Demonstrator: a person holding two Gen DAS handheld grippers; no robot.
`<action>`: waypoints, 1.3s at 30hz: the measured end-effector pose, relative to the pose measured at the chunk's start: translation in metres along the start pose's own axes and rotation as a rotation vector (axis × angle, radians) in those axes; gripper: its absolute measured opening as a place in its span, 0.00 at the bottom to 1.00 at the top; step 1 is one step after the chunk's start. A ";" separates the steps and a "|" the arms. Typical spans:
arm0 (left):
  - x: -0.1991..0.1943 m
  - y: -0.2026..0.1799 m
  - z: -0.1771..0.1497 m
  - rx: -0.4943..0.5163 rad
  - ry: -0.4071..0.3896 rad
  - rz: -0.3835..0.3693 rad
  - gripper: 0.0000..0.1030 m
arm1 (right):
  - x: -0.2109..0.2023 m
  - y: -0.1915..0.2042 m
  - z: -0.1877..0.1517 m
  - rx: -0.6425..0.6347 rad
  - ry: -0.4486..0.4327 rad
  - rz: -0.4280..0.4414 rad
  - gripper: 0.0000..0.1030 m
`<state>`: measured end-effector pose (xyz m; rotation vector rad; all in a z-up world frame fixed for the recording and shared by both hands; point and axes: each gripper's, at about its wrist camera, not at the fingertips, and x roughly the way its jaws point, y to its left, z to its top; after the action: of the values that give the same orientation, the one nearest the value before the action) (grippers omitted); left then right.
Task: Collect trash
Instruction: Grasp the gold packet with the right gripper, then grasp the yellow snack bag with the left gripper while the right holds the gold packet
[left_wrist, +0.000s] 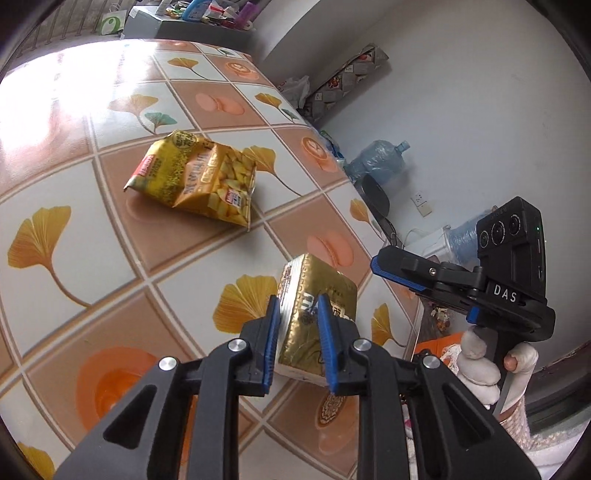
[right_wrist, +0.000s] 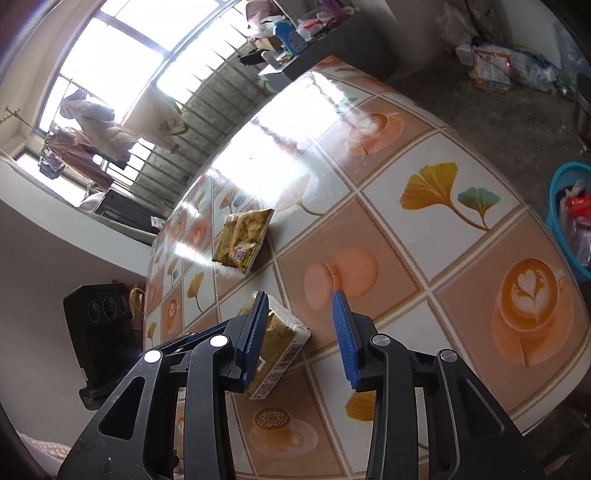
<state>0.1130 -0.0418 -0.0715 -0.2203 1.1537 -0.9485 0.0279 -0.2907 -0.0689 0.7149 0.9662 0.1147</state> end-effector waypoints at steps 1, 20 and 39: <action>0.001 -0.002 0.002 0.007 0.000 0.002 0.20 | -0.003 -0.002 -0.001 0.010 -0.007 0.003 0.34; 0.013 -0.014 0.001 0.128 0.072 0.111 0.11 | 0.026 -0.005 -0.015 0.031 0.092 0.051 0.14; 0.005 -0.021 0.040 0.248 -0.084 0.282 0.40 | 0.022 -0.008 -0.004 0.010 -0.035 -0.074 0.41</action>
<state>0.1364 -0.0705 -0.0458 0.1005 0.9500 -0.8136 0.0362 -0.2864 -0.0913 0.6871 0.9592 0.0327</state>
